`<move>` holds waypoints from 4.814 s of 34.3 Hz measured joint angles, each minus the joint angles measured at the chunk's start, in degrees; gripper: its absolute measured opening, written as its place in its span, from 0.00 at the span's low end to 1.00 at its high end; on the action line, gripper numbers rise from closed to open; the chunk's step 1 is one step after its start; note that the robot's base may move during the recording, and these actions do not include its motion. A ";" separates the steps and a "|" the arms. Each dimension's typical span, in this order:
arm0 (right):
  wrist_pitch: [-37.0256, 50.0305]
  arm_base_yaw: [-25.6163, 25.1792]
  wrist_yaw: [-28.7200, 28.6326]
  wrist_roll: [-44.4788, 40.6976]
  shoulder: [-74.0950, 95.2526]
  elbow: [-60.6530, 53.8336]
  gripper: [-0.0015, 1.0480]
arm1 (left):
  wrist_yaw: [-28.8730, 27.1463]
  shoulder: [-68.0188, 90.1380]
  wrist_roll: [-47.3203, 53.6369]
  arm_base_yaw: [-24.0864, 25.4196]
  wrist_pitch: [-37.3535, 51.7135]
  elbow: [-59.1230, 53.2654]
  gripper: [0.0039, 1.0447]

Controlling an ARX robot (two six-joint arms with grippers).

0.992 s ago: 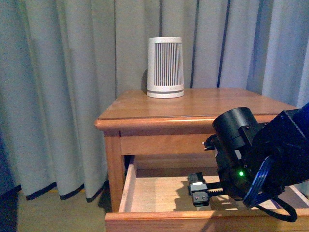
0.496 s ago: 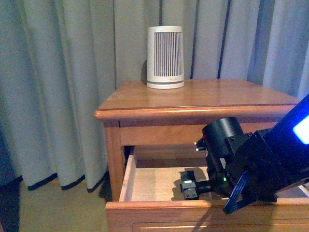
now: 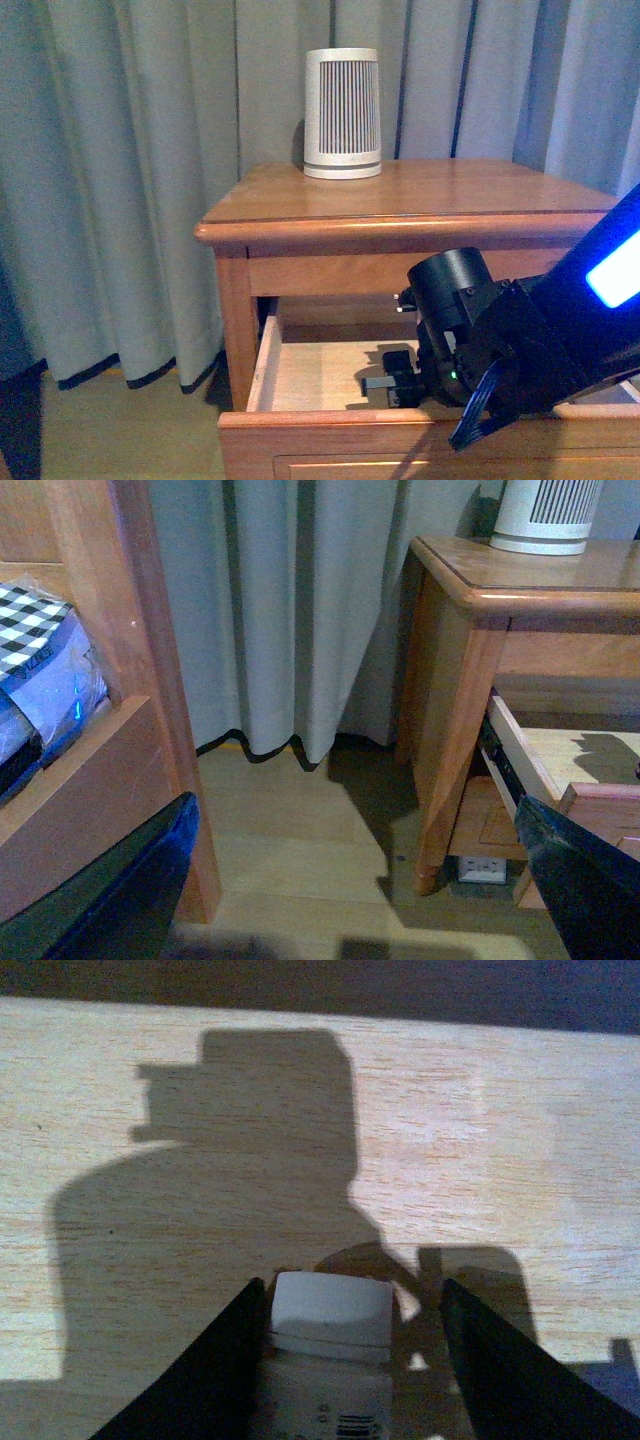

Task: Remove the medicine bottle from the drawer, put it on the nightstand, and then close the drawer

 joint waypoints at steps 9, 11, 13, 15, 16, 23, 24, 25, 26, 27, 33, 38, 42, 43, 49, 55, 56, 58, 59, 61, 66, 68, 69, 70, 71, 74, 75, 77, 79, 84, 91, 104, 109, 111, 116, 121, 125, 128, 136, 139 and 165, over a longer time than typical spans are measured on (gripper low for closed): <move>-2.45 1.53 -0.48 2.43 -2.54 -1.20 0.28 | 0.00 0.00 0.00 0.00 0.00 0.00 0.94; -2.89 1.88 -0.04 2.58 -3.80 -1.88 0.28 | 0.00 0.00 0.00 0.00 0.00 0.00 0.94; -4.39 2.29 0.13 3.13 -6.36 -2.93 0.28 | 0.00 0.00 0.00 0.00 0.00 0.00 0.94; -5.62 2.62 0.15 3.74 -8.57 -3.78 0.28 | 0.00 0.00 0.00 0.00 0.00 0.00 0.94; -6.40 2.75 0.20 3.96 -9.79 -4.26 0.28 | -0.02 0.00 0.00 0.00 0.00 0.00 0.94; -13.81 4.13 -1.79 6.95 -21.68 -8.63 0.28 | -0.02 0.00 0.00 0.00 0.00 0.00 0.94; -15.15 4.35 -2.47 7.56 -23.67 -9.40 0.28 | 0.00 0.00 0.00 0.00 0.00 0.00 0.94; -16.57 4.50 -2.97 8.22 -25.62 -10.05 0.28 | 0.00 0.00 0.00 0.00 0.00 0.00 0.94; -17.53 4.66 -3.37 8.44 -26.88 -10.43 0.28 | 0.00 0.00 0.00 0.00 0.00 0.00 0.94; -18.43 4.76 -3.69 8.57 -28.20 -10.82 0.28 | -0.02 0.00 0.00 0.00 0.00 0.00 0.94; -20.63 4.76 -2.51 7.87 -37.83 -11.91 0.28 | 0.00 0.00 0.00 0.00 0.00 0.00 0.94; -17.90 3.15 -0.07 3.23 -42.12 -8.92 0.28 | 0.00 0.00 0.00 0.00 0.00 0.00 0.94; -16.68 -0.20 1.60 -1.38 -41.57 -1.97 0.28 | -0.02 0.00 0.00 0.00 0.00 0.00 0.94; -17.16 -1.27 1.68 -2.43 -40.63 0.26 0.28 | 0.00 0.00 0.00 0.00 0.00 0.00 0.94; -18.69 -5.66 2.56 -4.57 -33.46 10.45 0.28 | 0.00 0.00 0.00 0.00 0.00 0.00 0.94; -22.14 -9.46 4.39 -3.37 -21.09 20.37 0.28 | 0.00 0.00 0.00 0.00 0.00 0.00 0.94; -23.17 -9.99 4.85 -2.67 -18.78 21.99 0.28 | 0.00 0.00 -0.02 0.00 0.00 0.00 0.94; -24.02 -10.40 5.55 -1.99 -16.22 23.67 0.28 | 0.00 0.00 -0.02 0.00 0.00 0.00 0.94; -24.24 -10.64 5.77 -1.60 -14.84 24.55 0.28 | 0.00 0.00 0.00 0.00 0.00 0.00 0.94; -24.44 -10.93 6.38 -0.79 -12.81 26.21 0.28 | 0.00 0.00 0.00 0.00 0.00 0.00 0.94; -24.81 -11.13 8.00 -0.63 -8.94 30.36 0.28 | -0.02 0.00 0.00 0.00 0.00 0.00 0.94; -24.96 -11.13 8.15 -0.66 -8.35 31.10 0.34 | -0.02 0.00 0.00 0.00 0.00 0.00 0.94; -24.61 -11.13 8.11 -0.61 -8.24 31.15 0.39 | 0.00 0.00 0.00 0.00 0.00 0.00 0.94; -24.20 -11.10 8.09 -0.59 -8.22 31.15 0.44 | -0.02 0.00 0.00 0.00 0.00 0.00 0.94; -23.85 -11.08 8.11 -0.55 -8.22 31.15 0.47 | -0.02 0.00 0.00 0.00 0.00 0.00 0.94; -22.38 -11.08 8.17 -0.28 -8.22 31.10 0.59 | 0.00 0.00 0.00 0.00 0.00 0.00 0.94; -21.84 -11.08 8.31 -0.09 -8.22 31.10 0.62 | 0.00 0.00 0.00 0.00 0.00 0.00 0.94; -20.28 -11.08 8.11 0.46 -8.52 30.53 0.73 | 0.00 0.00 0.00 0.00 0.00 0.00 0.94; -18.58 -11.08 7.56 0.57 -9.35 29.18 0.81 | 0.00 0.00 0.00 0.00 0.00 0.00 0.94; -10.14 -10.75 6.95 0.90 -18.38 18.84 0.93 | -0.02 0.00 -0.02 0.00 0.00 0.00 0.94; -5.99 -9.38 8.72 2.25 -41.51 -3.13 0.93 | -0.02 0.00 0.00 0.00 0.00 0.00 0.94; -8.11 -2.29 11.69 6.43 -71.32 -45.90 0.93 | -0.02 0.00 0.00 0.00 0.00 0.00 0.94; -7.54 0.15 9.94 9.73 -70.95 -57.18 0.93 | -0.02 0.00 0.00 0.00 0.00 0.00 0.94; -5.46 0.42 9.90 10.14 -69.57 -60.02 0.93 | 0.00 0.00 0.00 0.00 0.00 0.00 0.94; 4.79 -0.83 9.16 10.01 -61.37 -64.13 0.93 | 0.00 0.00 0.00 0.00 0.00 0.00 0.94; 15.58 -2.86 8.74 8.20 -51.76 -63.36 0.93 | -0.02 0.00 0.00 0.00 0.00 0.00 0.94; 24.83 -4.09 8.90 5.51 -41.42 -59.41 0.93 | 0.00 0.00 0.00 0.00 0.00 0.00 0.94; 30.51 -4.35 9.73 2.40 -34.18 -54.71 0.93 | -0.02 0.00 -0.02 0.00 0.00 0.00 0.94; 32.68 -5.33 10.16 -3.82 -22.69 -41.92 0.93 | -0.02 0.00 0.00 0.00 0.00 0.00 0.94; 32.74 -6.54 10.56 -7.37 -17.73 -33.83 0.93 | 0.00 0.00 0.00 0.00 0.00 0.00 0.94; 15.80 -4.96 9.60 0.07 -32.96 -36.11 0.93 | 0.02 0.00 0.00 0.00 0.00 0.00 0.94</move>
